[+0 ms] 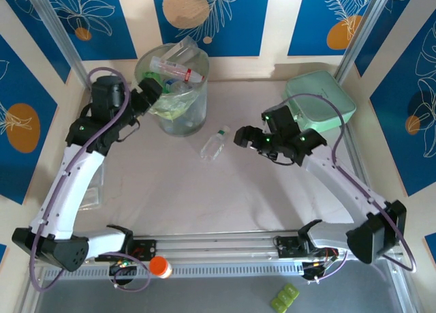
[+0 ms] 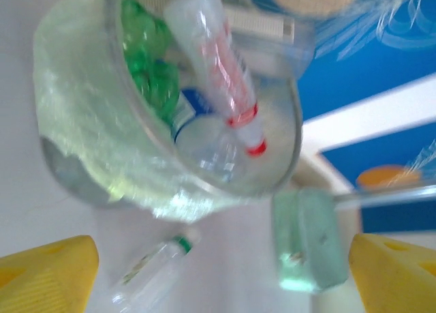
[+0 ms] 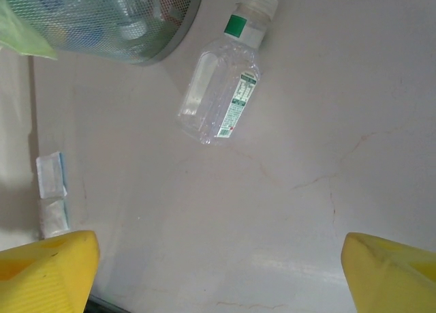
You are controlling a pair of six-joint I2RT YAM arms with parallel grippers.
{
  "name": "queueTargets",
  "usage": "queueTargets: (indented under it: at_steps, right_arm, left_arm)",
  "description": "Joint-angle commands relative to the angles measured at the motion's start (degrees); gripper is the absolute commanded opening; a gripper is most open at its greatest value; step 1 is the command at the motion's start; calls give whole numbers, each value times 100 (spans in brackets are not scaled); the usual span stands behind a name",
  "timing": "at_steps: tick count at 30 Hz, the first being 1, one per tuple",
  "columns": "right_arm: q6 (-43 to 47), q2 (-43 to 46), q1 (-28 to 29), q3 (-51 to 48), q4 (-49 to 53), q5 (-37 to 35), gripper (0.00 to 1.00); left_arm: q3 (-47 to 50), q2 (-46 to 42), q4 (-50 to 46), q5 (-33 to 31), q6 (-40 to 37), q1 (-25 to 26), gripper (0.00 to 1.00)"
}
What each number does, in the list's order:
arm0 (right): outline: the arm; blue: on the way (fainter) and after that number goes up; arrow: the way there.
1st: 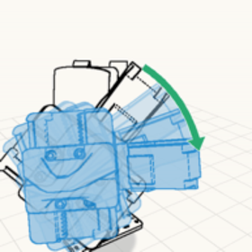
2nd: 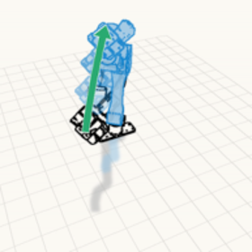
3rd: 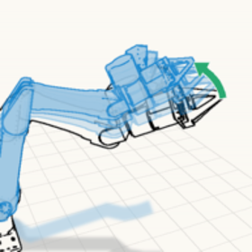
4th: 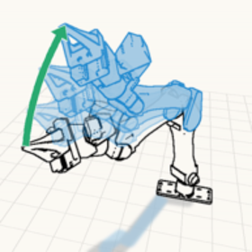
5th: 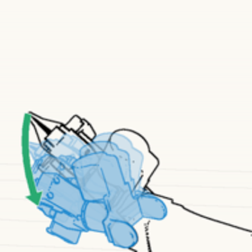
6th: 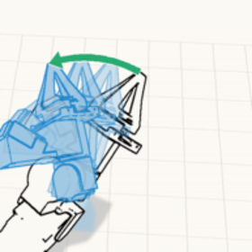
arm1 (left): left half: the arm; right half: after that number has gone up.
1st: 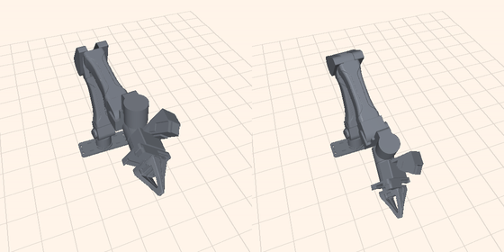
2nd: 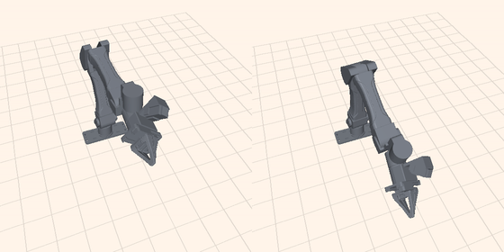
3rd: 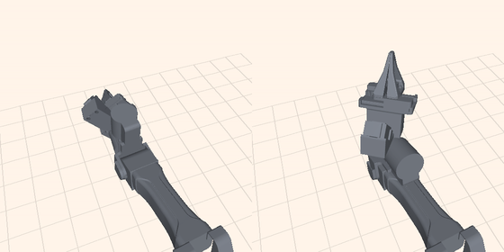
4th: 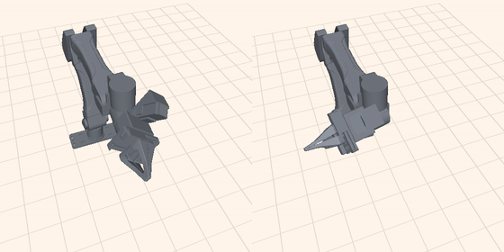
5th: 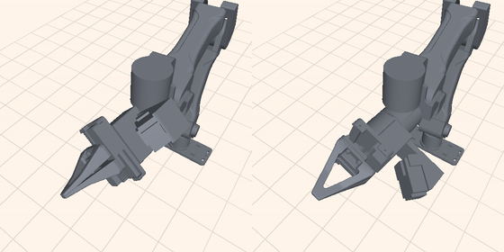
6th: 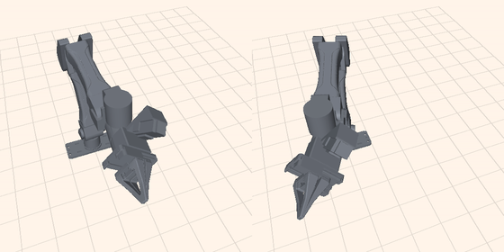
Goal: Put the plastic bottles in the bin
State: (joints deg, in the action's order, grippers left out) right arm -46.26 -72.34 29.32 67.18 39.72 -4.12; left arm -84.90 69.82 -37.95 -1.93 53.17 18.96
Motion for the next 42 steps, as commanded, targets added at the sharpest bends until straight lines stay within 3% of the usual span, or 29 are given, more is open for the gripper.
queueTargets:
  at_steps: [1, 9, 12, 15, 22, 28, 31, 34, 42]
  right_arm:
    - [-50, -602, 63, 508, 182, -186, 91]
    - [-1262, -2683, 331, 2192, 1117, -181, 86]
    - [-1462, -3437, 465, 2930, 1445, -249, 86]
    - [-1657, -4185, 581, 3680, 1819, -417, 86]
    - [-2051, -5606, 566, 5137, 2757, -598, 91]
    - [-1940, -6389, 588, 5986, 2897, -348, 91]
    - [-1954, -6637, 610, 6246, 3069, -417, 86]
    - [-1984, -6629, 610, 6103, 2885, -362, 73]
    - [-2014, -6547, 610, 5754, 2783, -360, 62]
  left_arm:
    - [382, -166, -846, 93, -935, 217, 94]
    - [1942, -1248, -548, -97, -1604, 371, 99]
    - [2851, -1965, 725, 1052, -2287, 365, 100]
    - [3030, -2312, 1176, 1717, -2453, 369, 99]
    - [2909, -2311, 702, 1126, -2457, 389, 100]
    - [2839, -2304, 411, 519, -2281, 440, 99]
    - [2839, -2308, 412, 508, -2268, 474, 99]
    - [2836, -2306, 394, 442, -2253, 477, 99]
    - [2850, -2282, 394, 378, -2232, 484, 99]
